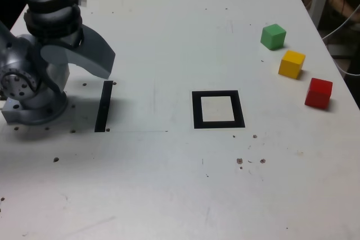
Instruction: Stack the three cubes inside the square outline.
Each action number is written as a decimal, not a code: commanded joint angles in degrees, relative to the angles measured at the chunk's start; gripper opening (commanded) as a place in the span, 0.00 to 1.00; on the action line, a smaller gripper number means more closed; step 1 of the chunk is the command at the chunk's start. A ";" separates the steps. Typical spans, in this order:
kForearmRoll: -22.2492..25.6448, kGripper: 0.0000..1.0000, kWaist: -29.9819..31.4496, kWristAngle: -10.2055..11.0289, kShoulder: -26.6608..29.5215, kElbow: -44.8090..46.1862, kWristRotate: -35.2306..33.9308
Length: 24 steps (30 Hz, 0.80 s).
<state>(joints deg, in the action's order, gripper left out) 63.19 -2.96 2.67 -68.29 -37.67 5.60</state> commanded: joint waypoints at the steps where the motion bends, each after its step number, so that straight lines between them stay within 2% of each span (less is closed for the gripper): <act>1: 0.27 0.99 -0.11 0.05 -0.02 0.50 -0.06; 24: 0.63 1.00 -0.26 -0.52 0.17 -0.74 -0.34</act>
<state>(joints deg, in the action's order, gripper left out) 63.59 -2.98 2.22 -68.29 -38.25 5.60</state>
